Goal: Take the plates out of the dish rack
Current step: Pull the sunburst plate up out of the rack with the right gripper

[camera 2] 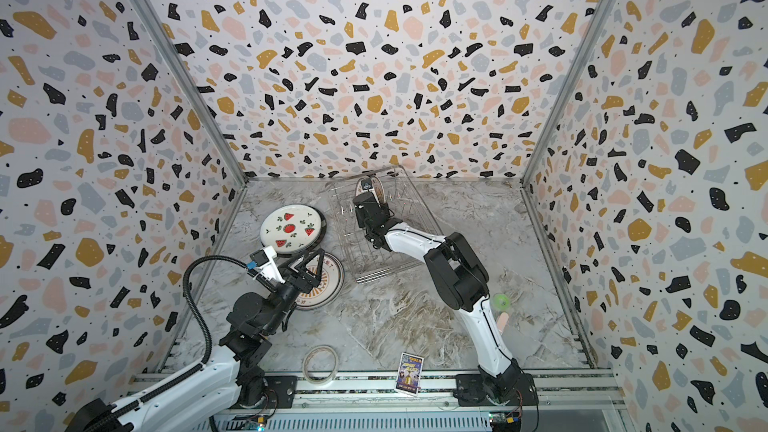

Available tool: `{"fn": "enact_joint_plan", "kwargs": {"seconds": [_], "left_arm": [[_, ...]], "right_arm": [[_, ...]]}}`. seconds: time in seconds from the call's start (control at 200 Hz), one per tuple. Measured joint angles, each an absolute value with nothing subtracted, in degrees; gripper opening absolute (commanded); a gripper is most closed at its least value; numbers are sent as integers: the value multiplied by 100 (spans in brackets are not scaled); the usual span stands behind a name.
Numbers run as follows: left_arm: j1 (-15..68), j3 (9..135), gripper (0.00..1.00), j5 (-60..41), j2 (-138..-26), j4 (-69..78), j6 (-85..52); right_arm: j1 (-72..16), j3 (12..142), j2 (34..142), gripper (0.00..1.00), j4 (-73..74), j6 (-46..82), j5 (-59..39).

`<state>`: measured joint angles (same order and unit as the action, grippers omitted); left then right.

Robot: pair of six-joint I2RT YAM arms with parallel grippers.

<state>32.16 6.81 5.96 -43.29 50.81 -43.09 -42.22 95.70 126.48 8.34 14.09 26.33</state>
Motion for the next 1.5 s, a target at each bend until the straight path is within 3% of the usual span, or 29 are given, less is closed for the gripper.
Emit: {"fn": "enact_joint_plan", "kwargs": {"seconds": [0.491,0.921,1.497], "left_arm": [[3216,410,100,661,-4484,5153,-4429],[3216,158,100,805,-4143,5170,-4480],[3216,132,100,801,-3448,4764,-4407]], "right_arm": [[-4327,8814,12429,14,1922,1450,2862],[-4464,8652,12162,12,1918,1107,3140],[-4928,7540,10720,10,2536,425,3990]]}}
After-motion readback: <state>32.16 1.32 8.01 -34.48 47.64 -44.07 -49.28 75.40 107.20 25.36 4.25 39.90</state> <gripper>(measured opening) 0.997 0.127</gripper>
